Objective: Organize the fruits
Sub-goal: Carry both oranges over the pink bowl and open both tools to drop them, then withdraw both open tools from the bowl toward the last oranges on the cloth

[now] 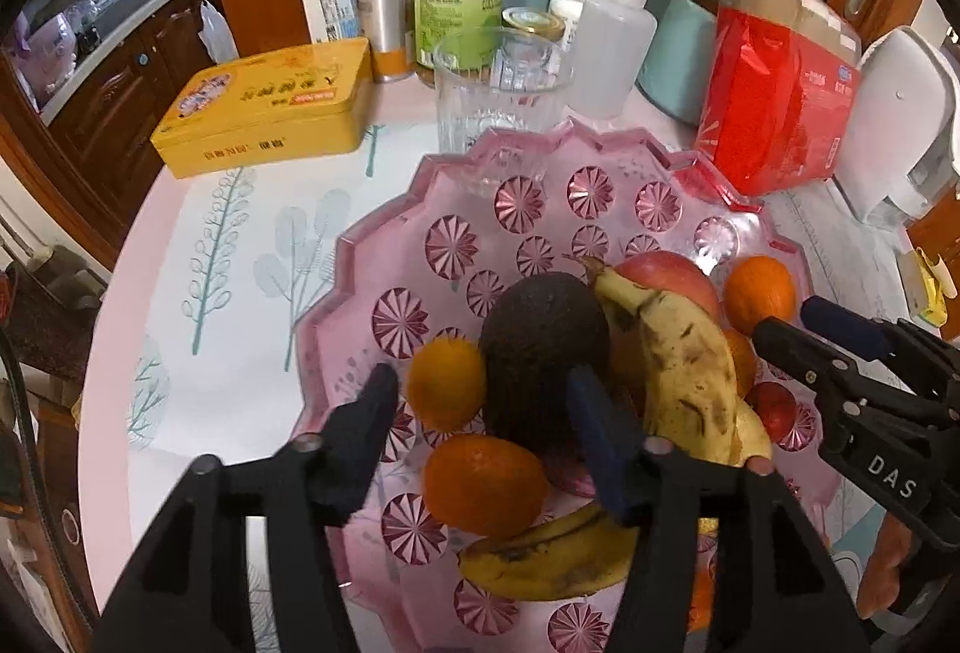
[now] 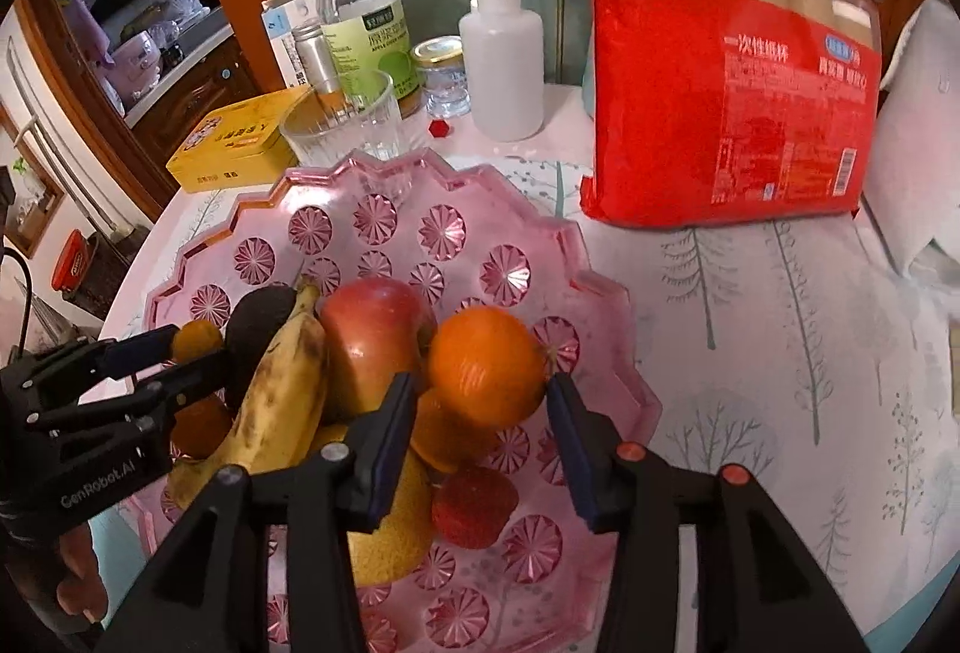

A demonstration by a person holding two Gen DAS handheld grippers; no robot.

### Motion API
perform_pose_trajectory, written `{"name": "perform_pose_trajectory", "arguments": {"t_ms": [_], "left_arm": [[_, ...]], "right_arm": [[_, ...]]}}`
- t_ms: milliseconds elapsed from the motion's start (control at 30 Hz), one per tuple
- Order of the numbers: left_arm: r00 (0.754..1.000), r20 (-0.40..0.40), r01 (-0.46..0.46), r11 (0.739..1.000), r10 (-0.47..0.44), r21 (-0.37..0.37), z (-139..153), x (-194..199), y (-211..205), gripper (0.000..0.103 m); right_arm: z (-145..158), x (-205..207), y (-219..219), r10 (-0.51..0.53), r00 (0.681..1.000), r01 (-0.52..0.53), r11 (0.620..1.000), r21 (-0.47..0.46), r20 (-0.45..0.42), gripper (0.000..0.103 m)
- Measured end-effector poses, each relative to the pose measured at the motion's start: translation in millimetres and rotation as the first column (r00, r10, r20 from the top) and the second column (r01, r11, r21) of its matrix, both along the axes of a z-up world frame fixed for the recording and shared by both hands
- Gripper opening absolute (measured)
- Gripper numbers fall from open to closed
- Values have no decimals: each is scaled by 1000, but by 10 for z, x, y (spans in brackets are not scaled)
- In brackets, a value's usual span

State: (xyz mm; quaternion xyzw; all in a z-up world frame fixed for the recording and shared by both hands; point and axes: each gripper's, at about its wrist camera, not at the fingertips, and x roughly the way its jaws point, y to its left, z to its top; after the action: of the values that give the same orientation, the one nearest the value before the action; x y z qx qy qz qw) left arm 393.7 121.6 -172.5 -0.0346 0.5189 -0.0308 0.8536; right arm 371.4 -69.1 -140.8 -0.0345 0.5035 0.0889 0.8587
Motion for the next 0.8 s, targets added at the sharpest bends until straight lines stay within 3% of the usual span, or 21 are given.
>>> {"name": "perform_pose_trajectory", "arguments": {"t_ms": [133, 467, 800], "left_arm": [[1000, 15, -18, 1000, 19, -10, 128, -83, 17, 72], [998, 67, -21, 1000, 22, -8, 641, -437, -102, 73], [992, 124, -1, 1000, 1, -5, 1161, -989, -361, 73]], "right_arm": [[145, -86, -21, 3, 999, -4, 1000, 14, 36, 55], [613, -439, -135, 2, 997, -7, 998, 66, 83, 56], [1080, -973, -262, 14, 986, -20, 999, 34, 167, 56]]}}
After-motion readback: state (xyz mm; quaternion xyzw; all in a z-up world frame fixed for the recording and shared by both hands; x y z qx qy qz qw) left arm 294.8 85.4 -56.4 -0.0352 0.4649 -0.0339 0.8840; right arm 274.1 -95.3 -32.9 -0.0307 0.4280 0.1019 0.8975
